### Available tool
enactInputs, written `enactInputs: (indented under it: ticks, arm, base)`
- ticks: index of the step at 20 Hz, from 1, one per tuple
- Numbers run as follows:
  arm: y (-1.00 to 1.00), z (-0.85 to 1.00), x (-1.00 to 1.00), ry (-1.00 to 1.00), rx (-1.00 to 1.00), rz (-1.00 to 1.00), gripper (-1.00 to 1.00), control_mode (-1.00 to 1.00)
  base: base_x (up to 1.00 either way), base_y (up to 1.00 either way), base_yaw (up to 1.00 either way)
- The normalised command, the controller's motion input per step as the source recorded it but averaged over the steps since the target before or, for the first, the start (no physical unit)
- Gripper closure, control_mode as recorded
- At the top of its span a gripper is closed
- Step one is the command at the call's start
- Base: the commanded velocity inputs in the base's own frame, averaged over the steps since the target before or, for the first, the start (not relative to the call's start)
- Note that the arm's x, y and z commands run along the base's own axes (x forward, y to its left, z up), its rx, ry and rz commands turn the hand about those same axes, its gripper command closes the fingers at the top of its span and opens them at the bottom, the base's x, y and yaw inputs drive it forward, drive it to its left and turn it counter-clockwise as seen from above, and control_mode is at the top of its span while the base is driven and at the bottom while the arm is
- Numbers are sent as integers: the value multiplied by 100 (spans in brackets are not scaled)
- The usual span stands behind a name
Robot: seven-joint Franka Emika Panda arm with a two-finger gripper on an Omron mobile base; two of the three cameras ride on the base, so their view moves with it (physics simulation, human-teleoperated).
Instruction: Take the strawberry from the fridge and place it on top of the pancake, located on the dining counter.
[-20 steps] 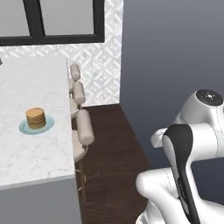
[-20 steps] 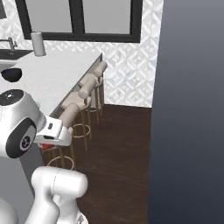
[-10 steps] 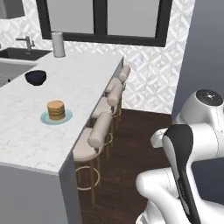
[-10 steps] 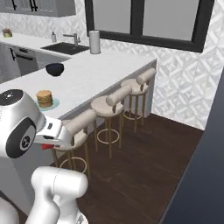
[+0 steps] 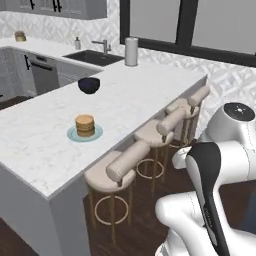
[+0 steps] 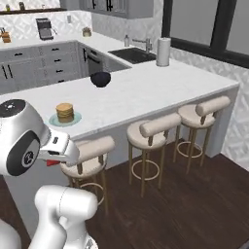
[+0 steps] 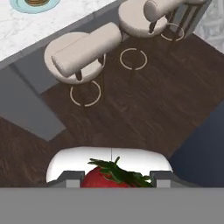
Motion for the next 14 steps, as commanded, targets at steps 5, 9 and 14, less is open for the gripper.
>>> enactInputs:
  ticks: [5, 9, 14]
  arm:
    - [0, 0, 0, 0, 0, 0, 100, 100]
    - [0, 0, 0, 0, 0, 0, 100, 100]
    - [0, 0, 0, 0, 0, 0, 100, 100]
  base:
    - [45, -82, 71]
    - [31, -70, 79]
    - [3, 6, 54]
